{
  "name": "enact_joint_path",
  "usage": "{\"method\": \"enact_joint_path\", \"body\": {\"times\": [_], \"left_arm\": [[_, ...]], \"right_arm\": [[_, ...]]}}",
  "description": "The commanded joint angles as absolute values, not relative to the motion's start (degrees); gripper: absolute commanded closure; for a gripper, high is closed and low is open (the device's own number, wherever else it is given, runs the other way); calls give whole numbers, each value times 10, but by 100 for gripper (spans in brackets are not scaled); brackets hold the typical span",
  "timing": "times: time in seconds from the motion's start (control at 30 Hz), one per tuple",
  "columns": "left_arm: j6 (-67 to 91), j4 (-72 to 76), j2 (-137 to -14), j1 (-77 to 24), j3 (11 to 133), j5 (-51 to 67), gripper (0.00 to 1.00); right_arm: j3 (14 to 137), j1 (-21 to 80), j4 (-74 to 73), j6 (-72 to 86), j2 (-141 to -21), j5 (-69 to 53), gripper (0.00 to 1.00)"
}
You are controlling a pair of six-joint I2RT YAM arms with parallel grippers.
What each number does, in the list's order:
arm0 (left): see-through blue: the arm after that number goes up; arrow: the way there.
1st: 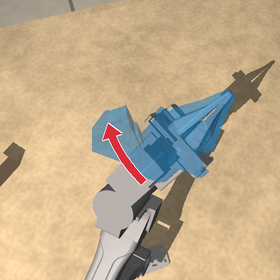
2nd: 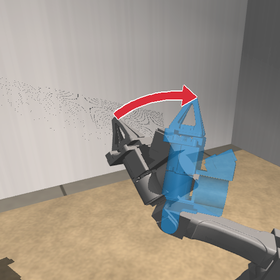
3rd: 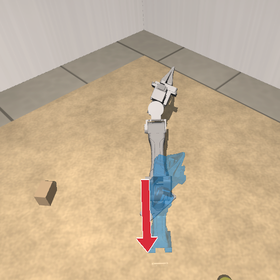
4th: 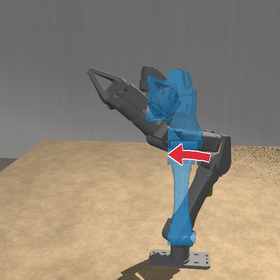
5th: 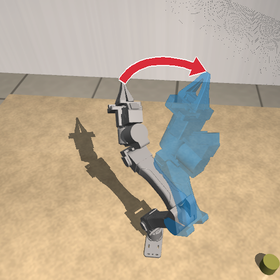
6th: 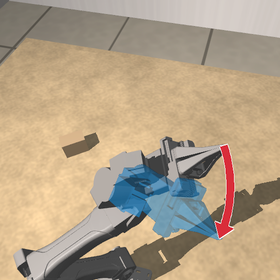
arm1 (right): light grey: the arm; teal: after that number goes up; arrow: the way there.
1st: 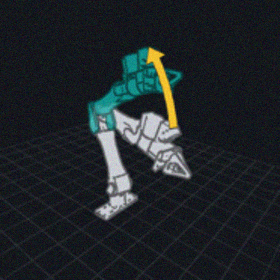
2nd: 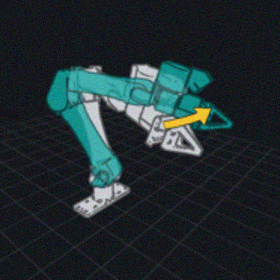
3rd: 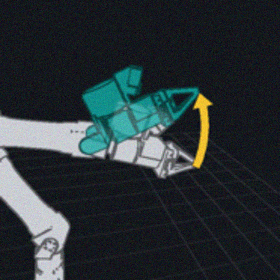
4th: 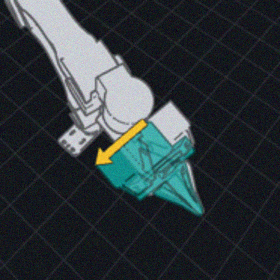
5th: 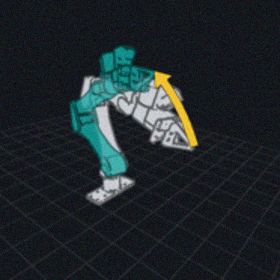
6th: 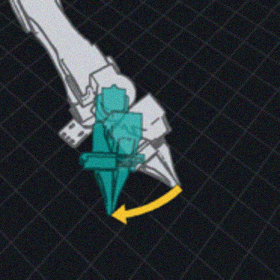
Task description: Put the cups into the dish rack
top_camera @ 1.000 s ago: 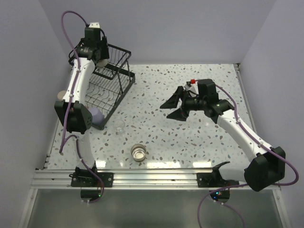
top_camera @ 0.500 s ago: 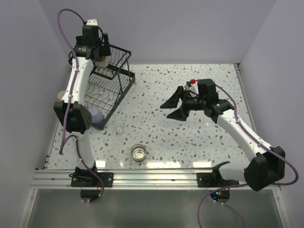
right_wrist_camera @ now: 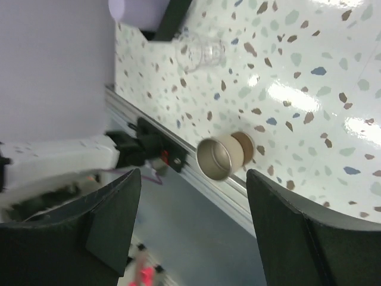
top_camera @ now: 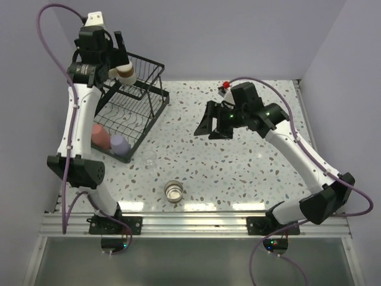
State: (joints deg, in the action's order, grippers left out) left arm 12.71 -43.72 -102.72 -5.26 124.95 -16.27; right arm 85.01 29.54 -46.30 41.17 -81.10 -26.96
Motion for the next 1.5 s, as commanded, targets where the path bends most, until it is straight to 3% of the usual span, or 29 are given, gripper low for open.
{"method": "enact_joint_path", "body": {"times": [0.0, 0.2, 0.5, 0.83, 1.27, 1.4, 1.47], "left_arm": [[134, -420, -929, -47, 1198, -166, 0], [144, -431, -806, -47, 1067, -151, 0], [178, -474, -643, -47, 905, -125, 0], [223, -528, -518, -47, 767, -86, 0], [232, -561, -476, -47, 740, -74, 0], [219, -559, -486, -47, 750, -73, 0], [211, -560, -492, -47, 757, -77, 0]], "right_arm": [[910, 401, -596, 290, -846, -154, 25], [949, 570, -639, 263, -914, -17, 28], [950, 678, -609, 258, -963, 3, 30], [948, 740, -546, 264, -1019, 25, 31], [917, 751, -461, 243, -1092, 31, 33], [913, 751, -457, 227, -1116, 48, 38], [912, 752, -457, 224, -1129, 53, 49]]}}
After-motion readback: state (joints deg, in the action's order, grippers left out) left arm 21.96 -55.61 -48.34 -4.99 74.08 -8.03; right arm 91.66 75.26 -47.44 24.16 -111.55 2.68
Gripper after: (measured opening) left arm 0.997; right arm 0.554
